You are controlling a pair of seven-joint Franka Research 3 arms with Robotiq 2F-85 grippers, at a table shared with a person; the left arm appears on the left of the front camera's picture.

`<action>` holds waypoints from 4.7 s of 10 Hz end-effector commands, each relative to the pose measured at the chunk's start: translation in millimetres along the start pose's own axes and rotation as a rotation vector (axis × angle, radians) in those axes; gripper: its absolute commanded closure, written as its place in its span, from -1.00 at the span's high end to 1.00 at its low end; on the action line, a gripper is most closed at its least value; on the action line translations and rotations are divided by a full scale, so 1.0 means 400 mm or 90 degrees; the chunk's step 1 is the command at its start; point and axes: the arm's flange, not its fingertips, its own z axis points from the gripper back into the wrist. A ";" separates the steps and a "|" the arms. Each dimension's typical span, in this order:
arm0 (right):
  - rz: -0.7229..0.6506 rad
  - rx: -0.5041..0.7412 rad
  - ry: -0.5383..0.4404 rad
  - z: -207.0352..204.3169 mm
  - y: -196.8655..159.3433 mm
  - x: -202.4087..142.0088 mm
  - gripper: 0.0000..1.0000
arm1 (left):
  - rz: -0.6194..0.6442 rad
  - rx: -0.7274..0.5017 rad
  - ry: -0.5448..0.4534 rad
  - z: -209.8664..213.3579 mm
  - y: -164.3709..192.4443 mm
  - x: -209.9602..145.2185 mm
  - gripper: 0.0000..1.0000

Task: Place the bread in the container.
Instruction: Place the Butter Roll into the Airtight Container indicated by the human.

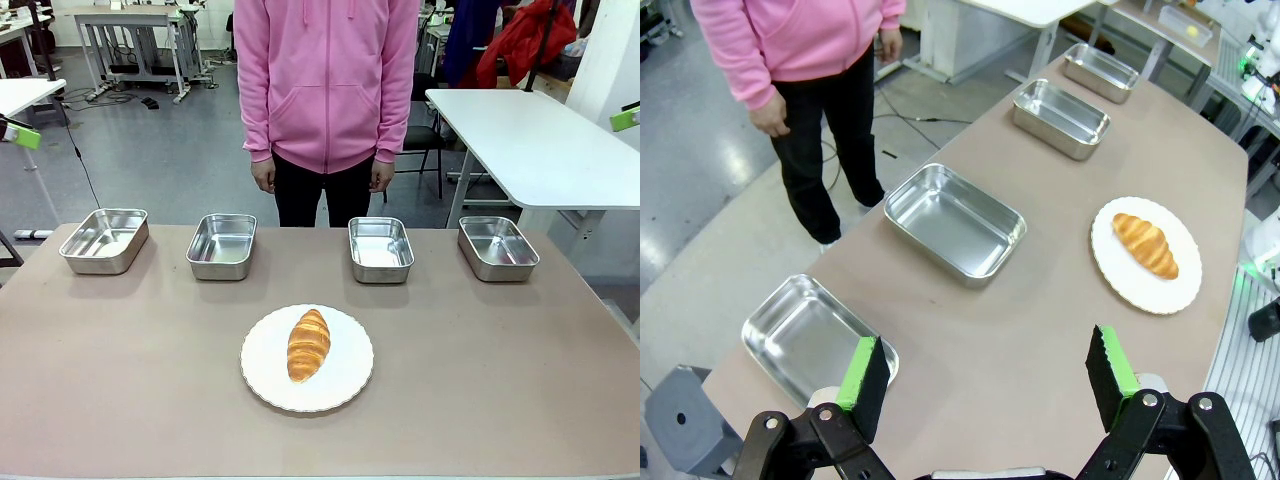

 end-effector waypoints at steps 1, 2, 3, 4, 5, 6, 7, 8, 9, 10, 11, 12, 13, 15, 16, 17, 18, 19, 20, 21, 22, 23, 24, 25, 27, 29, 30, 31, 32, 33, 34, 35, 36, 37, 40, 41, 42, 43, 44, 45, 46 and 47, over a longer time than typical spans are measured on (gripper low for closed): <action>0.005 0.004 -0.005 0.000 0.000 0.000 1.00 | 0.002 -0.004 -0.002 0.002 -0.001 -0.002 1.00; 0.005 0.004 -0.005 0.000 0.000 0.000 1.00 | 0.002 -0.004 -0.002 0.002 -0.001 -0.002 1.00; 0.005 0.004 -0.005 0.000 0.000 0.000 1.00 | 0.002 -0.004 -0.002 0.002 -0.001 -0.002 1.00; 0.005 0.004 -0.005 0.000 0.000 0.000 1.00 | 0.002 -0.004 -0.002 0.002 -0.001 -0.002 1.00; 0.005 0.004 -0.005 0.000 0.000 0.000 1.00 | 0.002 -0.004 -0.002 0.002 -0.001 -0.002 1.00; 0.005 0.004 -0.005 0.000 0.000 0.000 1.00 | 0.002 -0.004 -0.002 0.002 -0.001 -0.002 1.00; 0.005 0.004 -0.005 0.000 0.000 0.000 1.00 | 0.002 -0.004 -0.002 0.002 -0.001 -0.002 1.00; 0.005 0.004 -0.005 0.000 0.000 0.000 1.00 | 0.002 -0.004 -0.002 0.002 -0.001 -0.002 1.00; 0.005 0.004 -0.005 0.000 0.000 0.000 1.00 | 0.002 -0.004 -0.002 0.002 -0.001 -0.002 1.00; 0.005 0.004 -0.005 0.000 0.000 0.000 1.00 | 0.002 -0.004 -0.002 0.002 -0.001 -0.002 1.00; 0.005 0.004 -0.005 0.000 0.000 0.000 1.00 | 0.002 -0.004 -0.002 0.002 -0.001 -0.002 1.00; 0.005 0.004 -0.005 0.000 0.000 0.000 1.00 | 0.002 -0.004 -0.002 0.002 -0.001 -0.002 1.00; 0.005 0.004 -0.005 0.000 0.000 0.000 1.00 | 0.002 -0.004 -0.002 0.002 -0.001 -0.002 1.00; 0.005 0.004 -0.005 0.000 0.000 0.000 1.00 | 0.002 -0.004 -0.002 0.002 -0.001 -0.002 1.00; 0.005 0.004 -0.005 0.000 0.000 0.000 1.00 | 0.002 -0.004 -0.002 0.002 -0.001 -0.002 1.00; 0.005 0.004 -0.005 0.000 0.000 0.000 1.00 | 0.002 -0.004 -0.002 0.002 -0.001 -0.002 1.00; 0.005 0.004 -0.005 0.000 0.000 0.000 1.00 | 0.002 -0.004 -0.002 0.002 -0.001 -0.002 1.00; 0.005 0.004 -0.005 0.000 0.000 0.000 1.00 | 0.002 -0.004 -0.002 0.002 -0.001 -0.002 1.00; 0.005 0.004 -0.005 0.000 0.000 0.000 1.00 | 0.002 -0.004 -0.002 0.002 -0.001 -0.002 1.00; 0.005 0.004 -0.005 0.000 0.000 0.000 1.00 | 0.002 -0.004 -0.002 0.002 -0.001 -0.002 1.00; 0.005 0.004 -0.005 0.000 0.000 0.000 1.00 | 0.002 -0.004 -0.002 0.002 -0.001 -0.002 1.00; 0.005 0.004 -0.005 0.000 0.000 0.000 1.00 | 0.002 -0.004 -0.002 0.002 -0.001 -0.002 1.00; 0.005 0.004 -0.005 0.000 0.000 0.000 1.00 | 0.002 -0.004 -0.002 0.002 -0.001 -0.002 1.00; 0.005 0.004 -0.005 0.000 0.000 0.000 1.00 | 0.002 -0.004 -0.002 0.002 -0.001 -0.002 1.00; 0.000 0.000 0.000 0.000 0.000 0.000 1.00 | 0.002 -0.004 -0.002 0.002 -0.001 -0.002 1.00; -0.109 -0.042 0.017 -0.076 0.080 0.091 1.00 | 0.002 -0.004 -0.002 0.002 -0.001 -0.002 1.00; -0.137 -0.059 0.027 -0.125 0.122 0.137 1.00 | 0.002 -0.004 -0.002 0.002 -0.001 -0.002 1.00; -0.153 -0.070 0.055 -0.178 0.189 0.182 1.00 | 0.002 -0.004 -0.002 0.002 -0.001 -0.002 1.00; -0.166 -0.073 0.075 -0.227 0.258 0.219 1.00 | 0.002 -0.004 -0.002 0.002 -0.001 -0.002 1.00; -0.198 -0.071 0.088 -0.283 0.334 0.253 1.00 | 0.002 -0.004 -0.002 0.002 -0.001 -0.002 1.00; -0.260 -0.082 0.142 -0.342 0.416 0.273 1.00 | 0.002 -0.004 -0.002 0.002 -0.001 -0.002 1.00; -0.273 -0.118 0.158 -0.404 0.484 0.280 1.00 | 0.002 -0.004 -0.002 0.002 -0.001 -0.002 1.00; -0.292 -0.117 0.189 -0.463 0.557 0.276 1.00 | 0.002 -0.004 -0.002 0.002 -0.001 -0.002 1.00; -0.326 -0.141 0.210 -0.516 0.623 0.264 1.00 | 0.002 -0.004 -0.002 0.002 -0.001 -0.002 1.00; -0.401 -0.289 0.220 -0.705 0.757 0.153 1.00 | 0.002 -0.004 -0.002 0.002 -0.001 -0.002 1.00; -0.412 -0.295 0.251 -0.759 0.764 0.115 1.00 | 0.002 -0.004 -0.002 0.002 -0.001 -0.002 1.00; -0.411 -0.280 0.266 -0.788 0.759 0.085 1.00 | 0.002 -0.004 -0.002 0.002 -0.001 -0.002 1.00; -0.449 -0.288 0.252 -0.791 0.735 0.093 1.00 | 0.002 -0.004 -0.002 0.002 -0.001 -0.002 1.00; -0.399 -0.261 0.261 -0.747 0.777 0.082 1.00 | 0.002 -0.004 -0.002 0.002 -0.001 -0.002 1.00; -0.399 -0.261 0.261 -0.747 0.777 0.082 1.00 | 0.002 -0.004 -0.002 0.002 -0.001 -0.002 1.00; -0.399 -0.261 0.261 -0.747 0.777 0.082 1.00 | 0.002 -0.004 -0.002 0.002 -0.001 -0.002 1.00; -0.399 -0.261 0.261 -0.747 0.777 0.082 1.00 | 0.002 -0.004 -0.002 0.002 -0.001 -0.002 1.00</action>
